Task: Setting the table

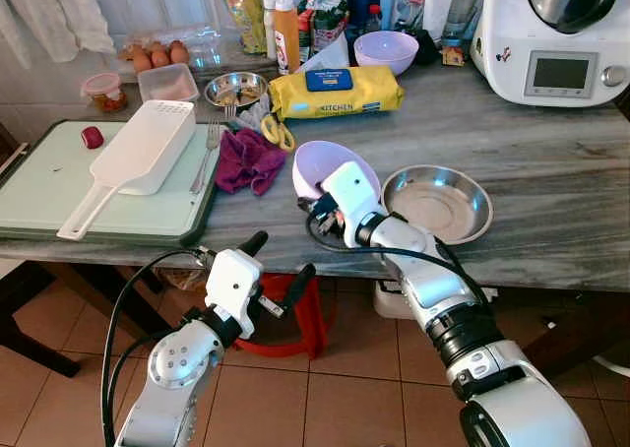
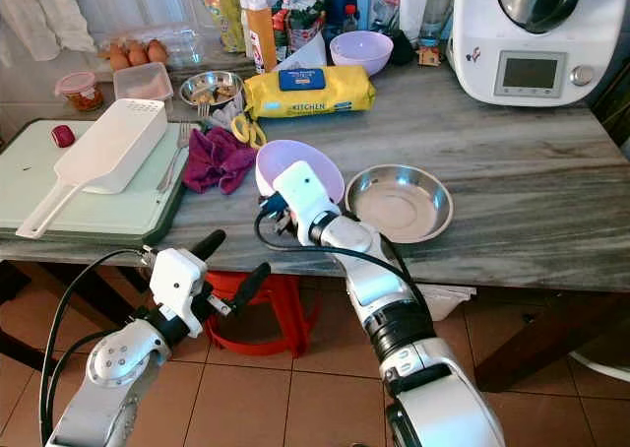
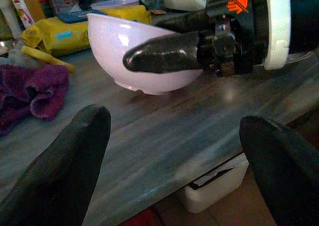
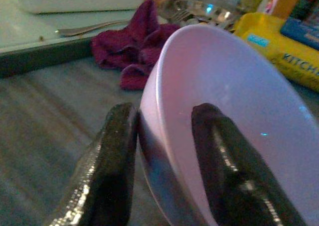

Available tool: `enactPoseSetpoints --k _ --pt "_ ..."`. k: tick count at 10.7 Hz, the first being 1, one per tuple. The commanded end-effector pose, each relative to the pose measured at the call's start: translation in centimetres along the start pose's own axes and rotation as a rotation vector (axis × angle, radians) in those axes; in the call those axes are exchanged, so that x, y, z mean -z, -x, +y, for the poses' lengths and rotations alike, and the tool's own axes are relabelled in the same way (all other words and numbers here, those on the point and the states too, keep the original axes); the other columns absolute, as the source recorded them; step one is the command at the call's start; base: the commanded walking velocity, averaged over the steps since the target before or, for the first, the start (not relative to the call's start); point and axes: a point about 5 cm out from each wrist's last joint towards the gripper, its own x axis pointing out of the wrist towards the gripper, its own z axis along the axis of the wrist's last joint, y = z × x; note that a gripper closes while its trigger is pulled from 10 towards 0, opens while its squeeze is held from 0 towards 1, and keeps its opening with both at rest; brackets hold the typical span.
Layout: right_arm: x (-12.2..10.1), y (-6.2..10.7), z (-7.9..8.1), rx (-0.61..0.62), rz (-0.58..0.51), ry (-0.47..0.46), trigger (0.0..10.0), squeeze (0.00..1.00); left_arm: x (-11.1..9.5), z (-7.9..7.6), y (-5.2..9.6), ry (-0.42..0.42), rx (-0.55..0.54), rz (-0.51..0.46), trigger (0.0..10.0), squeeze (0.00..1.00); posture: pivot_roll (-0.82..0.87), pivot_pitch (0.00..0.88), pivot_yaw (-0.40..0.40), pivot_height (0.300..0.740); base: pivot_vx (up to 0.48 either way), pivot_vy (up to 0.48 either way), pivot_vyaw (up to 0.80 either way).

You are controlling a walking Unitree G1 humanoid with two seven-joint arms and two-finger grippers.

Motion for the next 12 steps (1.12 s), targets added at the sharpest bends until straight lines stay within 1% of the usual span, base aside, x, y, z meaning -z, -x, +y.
enactPoseSetpoints --k 1,3,7,10,11,12 --pt "-1.7 -0.3 -0.6 0.026 -0.055 0.026 10.0 1.0 0.0 0.0 0.0 -0.004 0.009 0.003 10.0 0.0 -0.09 0.1 0.058 0.74 0.0 0.0 0.0" --pt "-3.0 -0.3 -1.3 0.056 -0.094 0.029 10.0 1.0 0.1 0.1 -0.2 -0.006 0.011 0.007 10.0 0.0 -0.09 0.092 0.059 0.74 0.0 0.0 0.0" --pt "-2.5 -0.4 -0.7 0.038 -0.076 0.025 10.0 1.0 0.2 0.0 -0.4 -0.01 0.01 0.013 10.0 0.0 -0.09 0.088 0.059 0.74 0.0 0.0 0.0" --pt "-2.4 0.0 -0.3 0.044 -0.096 0.021 10.0 1.0 0.2 0.0 -0.4 -0.008 0.01 0.015 10.0 0.0 -0.09 0.084 0.056 0.74 0.0 0.0 0.0" --pt "-2.4 0.3 -0.4 0.074 -0.108 0.026 10.0 1.0 0.2 0.0 -0.5 -0.008 0.01 0.014 10.0 0.0 -0.1 0.081 0.056 0.74 0.0 0.0 0.0" --pt "-3.2 1.0 -1.0 0.147 -0.16 0.068 10.0 1.0 0.2 0.0 -0.6 -0.008 0.01 0.011 10.0 0.0 -0.1 0.078 0.056 0.74 0.0 0.0 0.0"
